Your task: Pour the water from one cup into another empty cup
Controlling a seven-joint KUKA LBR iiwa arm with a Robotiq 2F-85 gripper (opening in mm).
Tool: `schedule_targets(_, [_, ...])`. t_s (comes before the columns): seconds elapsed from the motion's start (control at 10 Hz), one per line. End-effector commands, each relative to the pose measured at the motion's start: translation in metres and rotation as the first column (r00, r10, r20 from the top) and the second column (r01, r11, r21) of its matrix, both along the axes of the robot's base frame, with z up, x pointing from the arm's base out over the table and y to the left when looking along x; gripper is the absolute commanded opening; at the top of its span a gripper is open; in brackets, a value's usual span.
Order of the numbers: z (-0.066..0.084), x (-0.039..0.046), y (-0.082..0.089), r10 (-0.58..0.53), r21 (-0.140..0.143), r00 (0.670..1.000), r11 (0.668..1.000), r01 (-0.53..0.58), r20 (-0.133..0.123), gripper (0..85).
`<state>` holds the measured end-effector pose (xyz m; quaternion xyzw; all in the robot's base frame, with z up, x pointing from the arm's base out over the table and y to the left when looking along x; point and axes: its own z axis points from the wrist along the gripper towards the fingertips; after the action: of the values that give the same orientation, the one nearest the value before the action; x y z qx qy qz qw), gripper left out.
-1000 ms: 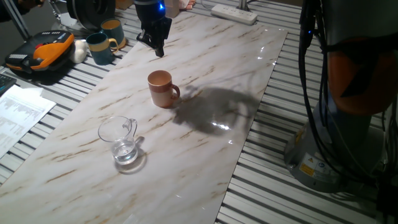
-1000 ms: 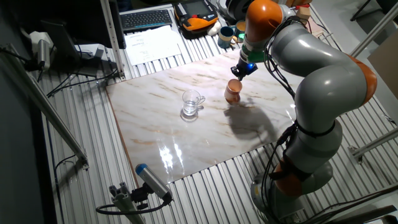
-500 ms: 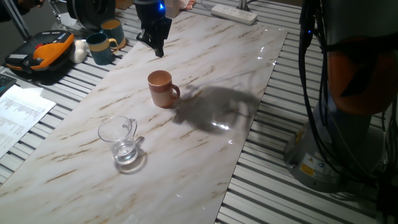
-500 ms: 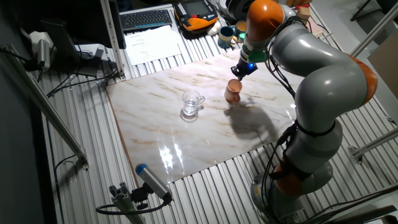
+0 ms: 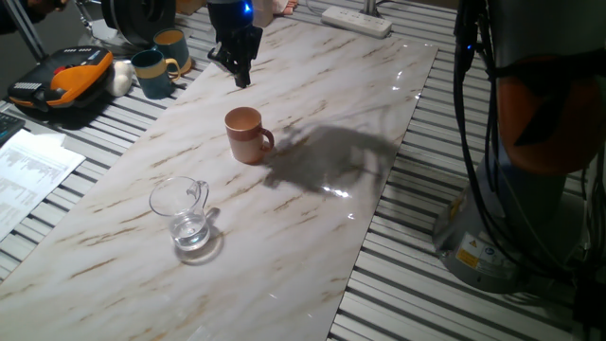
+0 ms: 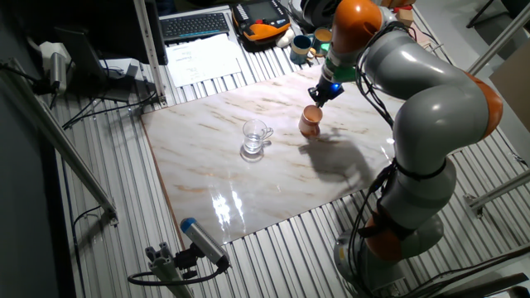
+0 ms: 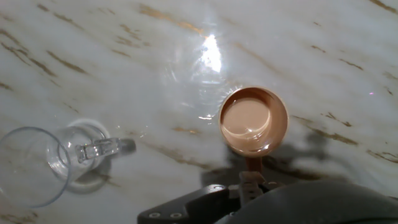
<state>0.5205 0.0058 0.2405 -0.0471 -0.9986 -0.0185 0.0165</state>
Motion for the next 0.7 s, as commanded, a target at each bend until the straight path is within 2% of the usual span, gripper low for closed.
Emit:
schedule_targets(0.0, [0.0004,0.0008,0.0018,-0.003,-0.026,1.0,1.0,0.003,0.004,0.0])
schedule_targets(0.1, [-0.0002,0.0014,0.002,-0.024,-0.04,1.0,0.999,0.024,0.003,0.0])
schedule_targets(0.2, [0.0,0.0015,0.0017,-0.037,-0.028,0.999,0.999,0.037,0.003,0.0])
schedule_targets(0.4, [0.0011,0.0017,0.0004,0.029,-0.019,0.999,0.999,-0.029,-0.015,0.0])
schedule_targets(0.5, [0.0009,0.0018,0.0008,0.031,0.011,0.999,0.999,-0.031,-0.019,0.0])
schedule_targets(0.6, [0.0005,0.0021,0.0016,0.03,0.004,0.999,1.0,-0.03,-0.012,0.0])
